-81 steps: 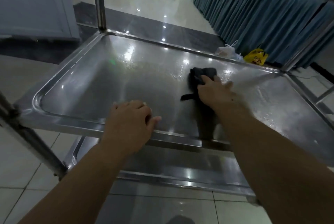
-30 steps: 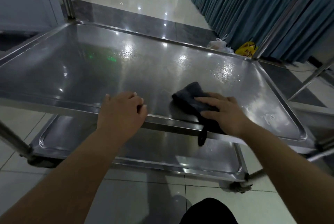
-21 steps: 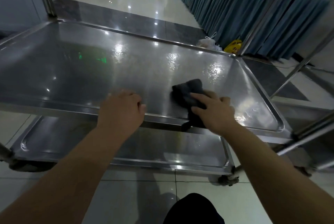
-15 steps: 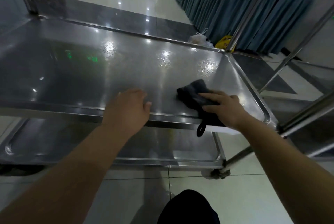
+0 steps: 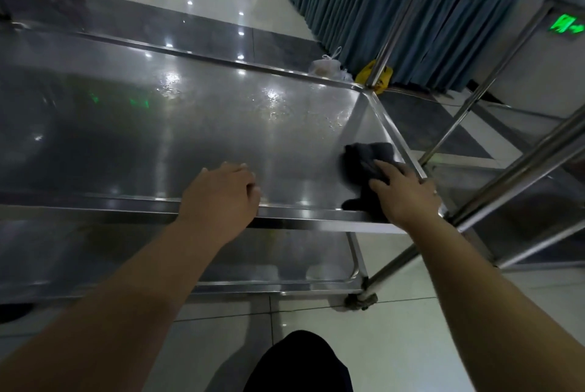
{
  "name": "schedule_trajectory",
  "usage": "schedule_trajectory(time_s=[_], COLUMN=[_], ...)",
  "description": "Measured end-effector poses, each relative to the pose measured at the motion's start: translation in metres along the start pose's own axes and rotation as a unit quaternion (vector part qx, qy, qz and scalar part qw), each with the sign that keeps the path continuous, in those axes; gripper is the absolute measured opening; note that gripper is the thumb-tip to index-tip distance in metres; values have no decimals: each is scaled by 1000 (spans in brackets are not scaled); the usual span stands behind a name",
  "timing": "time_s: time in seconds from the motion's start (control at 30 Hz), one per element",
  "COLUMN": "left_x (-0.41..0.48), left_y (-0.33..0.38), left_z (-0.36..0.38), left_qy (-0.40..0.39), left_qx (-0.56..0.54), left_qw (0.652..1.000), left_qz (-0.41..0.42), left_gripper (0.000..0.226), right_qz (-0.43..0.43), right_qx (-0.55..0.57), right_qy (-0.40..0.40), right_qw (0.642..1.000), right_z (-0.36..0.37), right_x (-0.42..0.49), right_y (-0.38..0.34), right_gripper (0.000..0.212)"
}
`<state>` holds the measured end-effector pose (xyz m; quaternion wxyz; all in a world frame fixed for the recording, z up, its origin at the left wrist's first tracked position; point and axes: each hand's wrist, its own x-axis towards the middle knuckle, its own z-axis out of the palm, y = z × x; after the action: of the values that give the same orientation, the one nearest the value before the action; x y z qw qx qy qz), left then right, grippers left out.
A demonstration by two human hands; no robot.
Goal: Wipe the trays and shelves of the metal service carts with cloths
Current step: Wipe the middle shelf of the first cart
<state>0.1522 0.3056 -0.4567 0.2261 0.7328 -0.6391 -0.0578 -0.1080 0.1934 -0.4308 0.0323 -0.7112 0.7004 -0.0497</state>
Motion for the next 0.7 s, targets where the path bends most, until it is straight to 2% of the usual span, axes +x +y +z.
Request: schedule_trajectory(time_s=[0.07,0.1,0.2,0.23,0.3,0.4,0.47,0.5,0.63,0.7], left_x=[3,4,7,9,11,16,19,20,21,19], left_y=[3,4,5,6,8,14,17,18,13,11], left_z=[0,-1,-4,-5,-5,-3,-1,-1,-1,-3], left_qy=[2,7,28,28,24,21,23,25,28,28], left_qx=[13,24,53,57,63,81,99,108,133,135], left_qw=[1000,1000,998,997,997,996,994,993,991,990], left_qz=[-13,-20,-30,-32,-37,-40,-33,-27,-7,-4], left_gripper=[29,28,25,24,25,27,28,28,34,38], right_qz=[43,14,-148,-169,-111,70,91,63,-135,-111], right_qx=[-29,-27,5,2,-41,-63,-74,-64,-31,-38], right_qy=[5,0,-9,-7,-2,-16,-10,-4,10,-6], right_qw=[999,1000,989,986,993,995,993,996,990,993], right_z=[4,7,11,9,0,-7,-1,3,14,9], right_x=[-1,-5,-19,-18,-6,12,15,15,26,50], right_y=[-9,-17,-18,-9,13,24,9,-1,-20,-17], right_gripper=[52,53,50,48,47,48,47,47,49,50])
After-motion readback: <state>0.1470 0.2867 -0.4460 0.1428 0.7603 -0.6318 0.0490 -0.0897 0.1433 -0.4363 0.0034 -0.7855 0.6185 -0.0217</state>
